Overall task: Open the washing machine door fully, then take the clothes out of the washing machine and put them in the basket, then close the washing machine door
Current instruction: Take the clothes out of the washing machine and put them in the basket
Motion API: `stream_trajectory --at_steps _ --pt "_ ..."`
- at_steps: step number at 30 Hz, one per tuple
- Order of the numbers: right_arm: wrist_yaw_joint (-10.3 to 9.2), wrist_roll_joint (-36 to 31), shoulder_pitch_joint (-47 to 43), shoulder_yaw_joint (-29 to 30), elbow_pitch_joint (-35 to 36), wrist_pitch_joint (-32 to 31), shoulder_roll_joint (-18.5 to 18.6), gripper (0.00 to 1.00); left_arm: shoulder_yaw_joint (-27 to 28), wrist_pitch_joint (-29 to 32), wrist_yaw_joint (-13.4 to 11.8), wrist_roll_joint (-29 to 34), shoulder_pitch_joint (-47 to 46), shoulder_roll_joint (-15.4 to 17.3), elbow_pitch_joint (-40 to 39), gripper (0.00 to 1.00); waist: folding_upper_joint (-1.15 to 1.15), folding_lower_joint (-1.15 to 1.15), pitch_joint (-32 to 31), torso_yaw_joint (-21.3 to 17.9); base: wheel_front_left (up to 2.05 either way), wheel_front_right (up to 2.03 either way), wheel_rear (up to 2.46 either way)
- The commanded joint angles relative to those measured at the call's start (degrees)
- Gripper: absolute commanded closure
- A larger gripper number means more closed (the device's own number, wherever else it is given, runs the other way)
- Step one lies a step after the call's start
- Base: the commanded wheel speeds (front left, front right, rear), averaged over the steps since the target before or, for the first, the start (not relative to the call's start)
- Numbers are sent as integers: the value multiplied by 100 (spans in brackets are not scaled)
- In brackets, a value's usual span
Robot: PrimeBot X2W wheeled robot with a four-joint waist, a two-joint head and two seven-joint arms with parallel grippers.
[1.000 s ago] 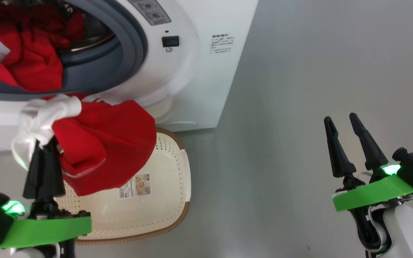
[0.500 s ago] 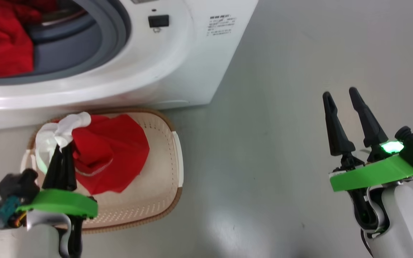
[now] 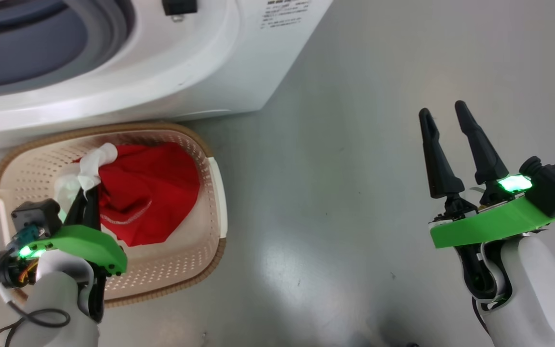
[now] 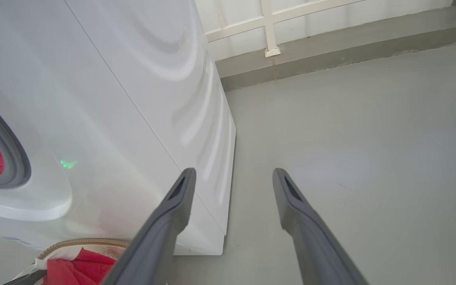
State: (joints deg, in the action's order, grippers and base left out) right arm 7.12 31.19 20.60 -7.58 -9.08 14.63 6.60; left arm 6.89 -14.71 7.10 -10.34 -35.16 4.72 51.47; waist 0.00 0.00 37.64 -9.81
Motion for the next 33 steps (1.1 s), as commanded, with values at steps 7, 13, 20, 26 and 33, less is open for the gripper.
stream_trajectory --at_steps 7,13,20,26,33 --pt "36 24 57 -151 171 37 -36 0 -65 -29 37 146 -301 287 640 100 0 0 272 -154 0 0 0" --pt "36 21 102 -196 162 37 -36 0 -107 -29 15 204 -604 398 1248 100 0 0 370 -195 0 0 0" --pt "36 17 102 -196 139 37 -39 0 -13 -29 8 128 -706 427 1378 81 0 0 350 -208 0 0 0" --pt "36 9 92 -181 114 37 -33 0 55 -29 -7 87 -674 409 1376 20 0 0 258 -170 0 0 0" --pt "36 2 42 -175 69 37 -8 0 133 -29 5 33 -488 337 1229 0 0 0 29 -83 0 0 0"
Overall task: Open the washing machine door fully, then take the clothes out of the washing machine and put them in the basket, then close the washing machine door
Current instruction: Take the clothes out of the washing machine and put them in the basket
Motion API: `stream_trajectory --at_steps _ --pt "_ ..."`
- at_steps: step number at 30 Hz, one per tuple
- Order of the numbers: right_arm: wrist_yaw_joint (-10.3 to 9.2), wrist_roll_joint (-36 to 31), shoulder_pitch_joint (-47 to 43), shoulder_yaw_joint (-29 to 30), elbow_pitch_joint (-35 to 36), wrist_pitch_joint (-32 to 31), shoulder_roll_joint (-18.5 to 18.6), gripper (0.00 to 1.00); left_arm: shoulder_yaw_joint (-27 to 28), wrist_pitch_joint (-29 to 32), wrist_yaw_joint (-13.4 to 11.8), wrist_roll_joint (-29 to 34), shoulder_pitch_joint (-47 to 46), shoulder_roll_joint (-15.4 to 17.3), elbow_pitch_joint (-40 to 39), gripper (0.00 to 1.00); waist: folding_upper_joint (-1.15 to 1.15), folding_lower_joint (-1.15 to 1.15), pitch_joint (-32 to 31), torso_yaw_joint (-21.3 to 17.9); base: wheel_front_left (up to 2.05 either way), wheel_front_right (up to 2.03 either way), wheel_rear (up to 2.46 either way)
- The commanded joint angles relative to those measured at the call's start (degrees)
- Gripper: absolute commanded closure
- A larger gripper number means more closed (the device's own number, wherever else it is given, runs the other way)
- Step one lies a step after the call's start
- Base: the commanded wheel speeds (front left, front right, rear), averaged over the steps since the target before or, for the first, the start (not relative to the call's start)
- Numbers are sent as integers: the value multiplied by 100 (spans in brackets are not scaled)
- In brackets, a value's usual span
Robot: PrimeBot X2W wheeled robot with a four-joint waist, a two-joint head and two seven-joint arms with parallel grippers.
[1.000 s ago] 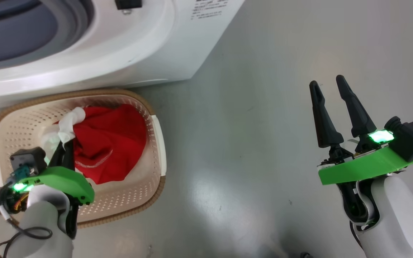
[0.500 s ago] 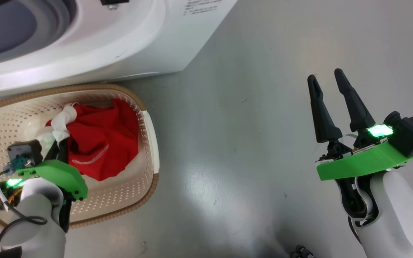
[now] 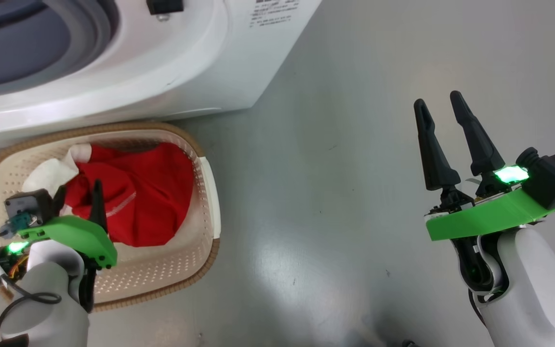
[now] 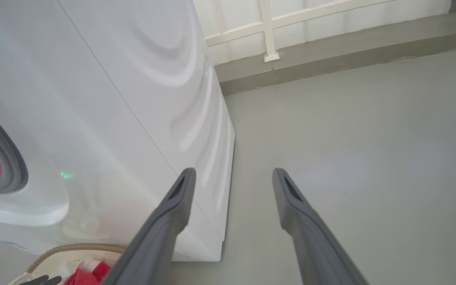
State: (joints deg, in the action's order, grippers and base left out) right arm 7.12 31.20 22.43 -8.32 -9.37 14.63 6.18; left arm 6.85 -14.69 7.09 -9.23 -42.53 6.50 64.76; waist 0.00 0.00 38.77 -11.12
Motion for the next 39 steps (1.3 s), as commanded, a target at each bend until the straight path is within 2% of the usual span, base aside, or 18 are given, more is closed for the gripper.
stream_trajectory --at_steps 1,16,39 --pt "36 1 -149 -101 93 37 41 0 147 -30 8 -84 278 150 -136 0 0 0 -121 61 0 0 0" --pt "36 9 -345 -131 -34 37 148 0 313 -30 36 -196 789 40 -835 0 0 0 -828 209 0 0 0" --pt "36 15 -1048 -40 -230 37 387 0 67 -30 39 -478 2166 -138 -2827 0 0 0 -2310 471 0 0 0"
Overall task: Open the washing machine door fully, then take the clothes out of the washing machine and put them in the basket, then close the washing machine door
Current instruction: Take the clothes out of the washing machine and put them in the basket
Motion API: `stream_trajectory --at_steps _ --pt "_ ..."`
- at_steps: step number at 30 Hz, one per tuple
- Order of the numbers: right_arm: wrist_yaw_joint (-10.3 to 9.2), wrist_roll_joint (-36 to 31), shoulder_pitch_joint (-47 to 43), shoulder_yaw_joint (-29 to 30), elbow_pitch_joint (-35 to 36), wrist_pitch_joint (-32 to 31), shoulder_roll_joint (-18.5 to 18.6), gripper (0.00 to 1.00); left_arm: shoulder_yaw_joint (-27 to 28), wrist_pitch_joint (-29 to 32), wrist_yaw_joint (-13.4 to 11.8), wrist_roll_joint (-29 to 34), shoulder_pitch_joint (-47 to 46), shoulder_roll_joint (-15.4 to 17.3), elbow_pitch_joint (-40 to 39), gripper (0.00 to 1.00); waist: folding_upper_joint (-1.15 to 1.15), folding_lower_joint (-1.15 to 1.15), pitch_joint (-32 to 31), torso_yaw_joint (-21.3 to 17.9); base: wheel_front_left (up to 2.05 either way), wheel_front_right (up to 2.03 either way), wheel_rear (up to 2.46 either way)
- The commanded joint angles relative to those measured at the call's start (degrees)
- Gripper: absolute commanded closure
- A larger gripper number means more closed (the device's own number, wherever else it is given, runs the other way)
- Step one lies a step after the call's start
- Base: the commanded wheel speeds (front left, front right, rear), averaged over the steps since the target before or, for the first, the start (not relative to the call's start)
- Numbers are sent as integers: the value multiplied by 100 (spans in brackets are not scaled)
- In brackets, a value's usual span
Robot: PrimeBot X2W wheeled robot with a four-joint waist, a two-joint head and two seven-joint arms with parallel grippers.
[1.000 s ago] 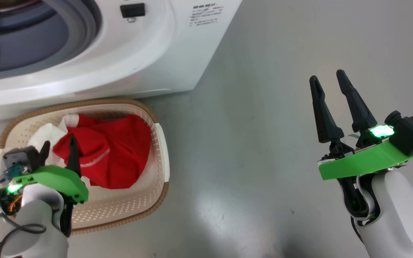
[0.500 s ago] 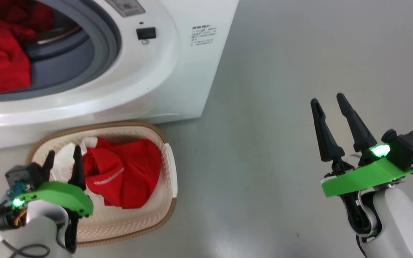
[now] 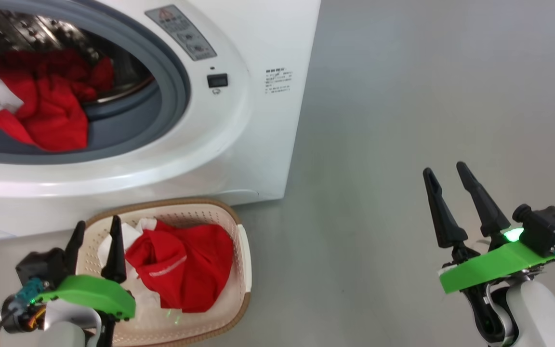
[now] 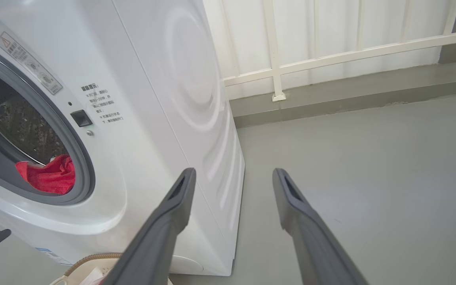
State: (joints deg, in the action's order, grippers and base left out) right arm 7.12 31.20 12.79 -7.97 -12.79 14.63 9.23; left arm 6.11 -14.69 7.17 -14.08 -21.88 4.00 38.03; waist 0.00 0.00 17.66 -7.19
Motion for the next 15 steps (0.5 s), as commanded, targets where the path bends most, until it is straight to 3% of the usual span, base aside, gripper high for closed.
stream_trajectory --at_steps 1,15 --pt "36 14 -121 -72 106 37 87 0 125 -30 31 27 168 108 -245 0 0 0 -256 86 0 0 0" --pt "36 15 -663 -4 82 37 202 0 -30 -30 32 217 1071 40 -1619 0 0 0 -917 179 0 0 0"
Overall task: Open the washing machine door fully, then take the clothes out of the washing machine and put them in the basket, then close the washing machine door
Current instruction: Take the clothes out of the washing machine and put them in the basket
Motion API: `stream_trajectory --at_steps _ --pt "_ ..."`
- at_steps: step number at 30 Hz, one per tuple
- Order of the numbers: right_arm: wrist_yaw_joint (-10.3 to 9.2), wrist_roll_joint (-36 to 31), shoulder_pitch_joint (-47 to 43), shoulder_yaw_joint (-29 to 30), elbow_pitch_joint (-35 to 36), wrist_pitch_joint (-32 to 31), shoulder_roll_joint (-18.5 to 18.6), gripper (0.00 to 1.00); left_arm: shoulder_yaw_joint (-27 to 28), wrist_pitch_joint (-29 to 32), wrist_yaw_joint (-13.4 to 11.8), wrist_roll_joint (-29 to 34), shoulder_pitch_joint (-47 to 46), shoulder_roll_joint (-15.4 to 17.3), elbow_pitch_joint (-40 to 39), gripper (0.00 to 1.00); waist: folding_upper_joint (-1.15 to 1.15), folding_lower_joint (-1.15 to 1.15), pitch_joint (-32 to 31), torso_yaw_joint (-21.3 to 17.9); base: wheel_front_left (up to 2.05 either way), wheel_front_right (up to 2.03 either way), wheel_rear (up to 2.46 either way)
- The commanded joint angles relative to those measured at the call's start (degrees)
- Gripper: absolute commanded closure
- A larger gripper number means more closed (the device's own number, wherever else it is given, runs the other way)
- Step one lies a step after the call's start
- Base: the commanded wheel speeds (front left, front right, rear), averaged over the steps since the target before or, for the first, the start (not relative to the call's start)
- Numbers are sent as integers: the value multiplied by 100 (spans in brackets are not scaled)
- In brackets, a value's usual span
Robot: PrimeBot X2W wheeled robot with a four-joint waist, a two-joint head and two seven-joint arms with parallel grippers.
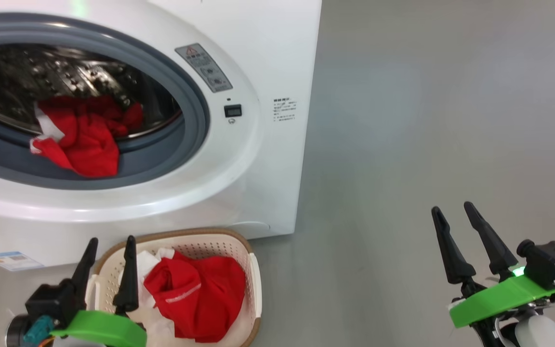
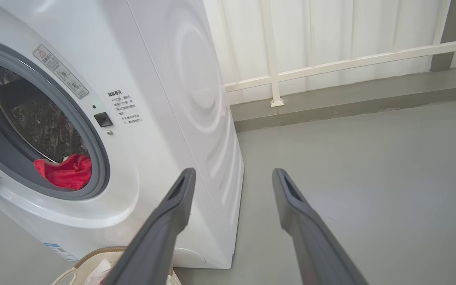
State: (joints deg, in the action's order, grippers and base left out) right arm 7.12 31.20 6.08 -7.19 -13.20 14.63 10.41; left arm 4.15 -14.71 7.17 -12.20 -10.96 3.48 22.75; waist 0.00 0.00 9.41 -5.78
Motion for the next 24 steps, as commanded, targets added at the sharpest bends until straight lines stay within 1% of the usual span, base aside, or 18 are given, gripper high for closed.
stream_trajectory --at_steps 1,14,20,24 --pt "36 14 -32 -73 124 37 89 0 170 -29 32 44 47 90 -190 0 0 0 -136 39 0 0 0" --pt "36 3 -544 83 193 37 109 0 286 -29 32 198 1050 19 -1290 0 0 0 -599 95 0 0 0" --pt "36 -3 -713 185 241 37 110 0 358 -29 32 226 1454 -29 -1648 0 0 0 -687 144 0 0 0" --pt "36 -8 -762 236 264 37 104 0 348 -29 32 211 1567 -47 -1774 0 0 0 -685 175 0 0 0"
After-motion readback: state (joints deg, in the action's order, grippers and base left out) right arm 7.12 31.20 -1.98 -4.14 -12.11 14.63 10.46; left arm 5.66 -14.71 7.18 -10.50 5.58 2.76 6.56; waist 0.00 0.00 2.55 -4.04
